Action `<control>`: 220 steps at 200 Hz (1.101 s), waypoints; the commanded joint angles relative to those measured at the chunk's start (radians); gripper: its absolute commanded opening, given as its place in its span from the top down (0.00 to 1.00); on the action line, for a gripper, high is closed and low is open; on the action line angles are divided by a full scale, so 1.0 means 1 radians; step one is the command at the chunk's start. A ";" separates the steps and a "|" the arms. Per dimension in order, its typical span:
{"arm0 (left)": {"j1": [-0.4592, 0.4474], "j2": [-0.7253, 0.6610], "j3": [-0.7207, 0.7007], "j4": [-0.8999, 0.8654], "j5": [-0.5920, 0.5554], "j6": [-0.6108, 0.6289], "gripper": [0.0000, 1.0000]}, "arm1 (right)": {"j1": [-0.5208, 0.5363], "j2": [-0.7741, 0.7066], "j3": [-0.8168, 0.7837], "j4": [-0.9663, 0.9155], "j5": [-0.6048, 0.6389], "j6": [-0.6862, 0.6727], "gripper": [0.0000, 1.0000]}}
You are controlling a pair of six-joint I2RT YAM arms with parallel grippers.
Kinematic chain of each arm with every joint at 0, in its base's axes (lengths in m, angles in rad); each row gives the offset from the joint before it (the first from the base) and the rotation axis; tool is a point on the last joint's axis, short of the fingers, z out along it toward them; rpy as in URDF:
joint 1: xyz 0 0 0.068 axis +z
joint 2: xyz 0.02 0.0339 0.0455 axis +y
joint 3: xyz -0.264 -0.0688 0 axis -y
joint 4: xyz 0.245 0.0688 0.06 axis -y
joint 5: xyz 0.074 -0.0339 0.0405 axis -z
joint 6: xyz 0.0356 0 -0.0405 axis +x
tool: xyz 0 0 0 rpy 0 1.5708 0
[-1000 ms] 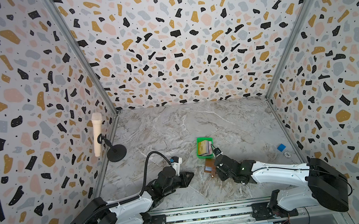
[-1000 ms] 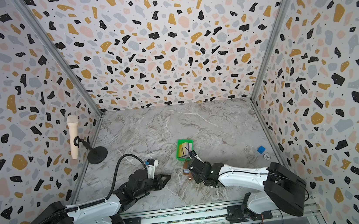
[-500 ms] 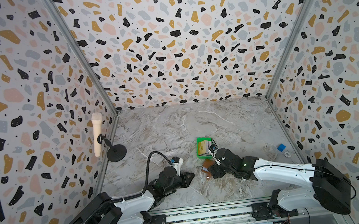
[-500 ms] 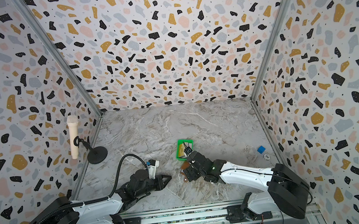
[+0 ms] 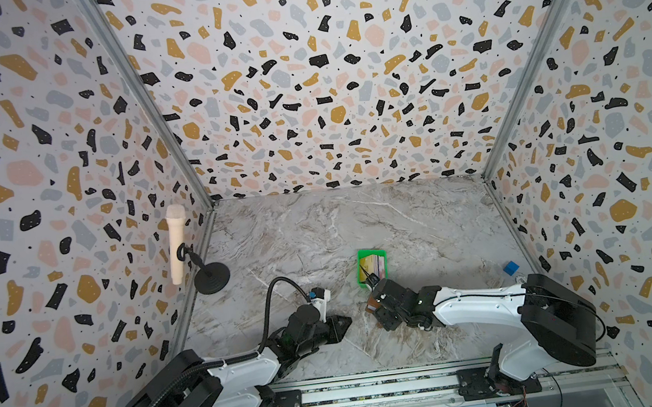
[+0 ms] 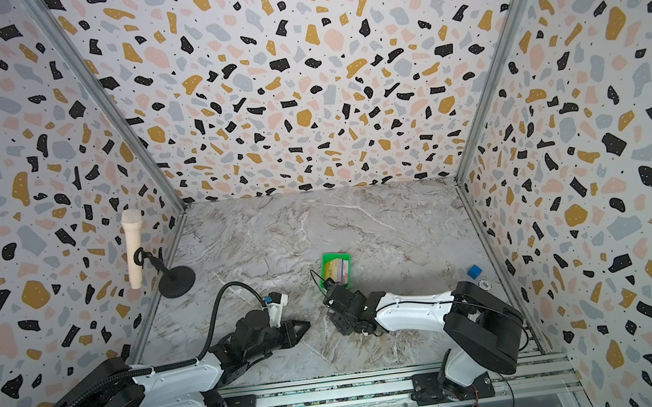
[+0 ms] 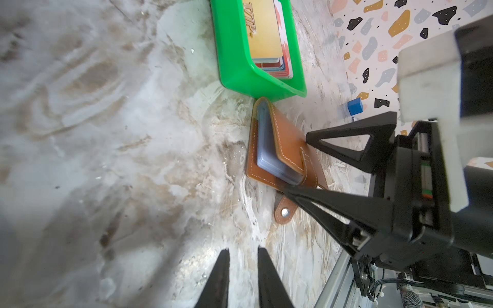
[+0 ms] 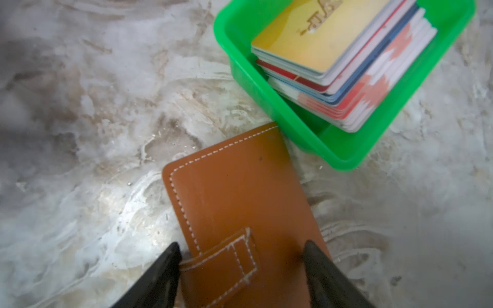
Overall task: Insert credit cards into a card holder
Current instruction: Turn over the card holder at the bottom-center of the table.
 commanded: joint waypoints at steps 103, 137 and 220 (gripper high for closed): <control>0.005 0.056 -0.020 0.084 0.009 -0.001 0.77 | 0.002 -0.101 -0.024 -0.008 -0.160 0.080 1.00; 0.005 0.146 -0.003 0.110 0.038 -0.001 0.79 | -0.005 -0.151 -0.030 0.011 -0.259 0.122 1.00; 0.002 0.228 -0.003 0.113 0.072 -0.033 0.78 | -0.059 -0.196 -0.079 0.083 -0.396 0.205 1.00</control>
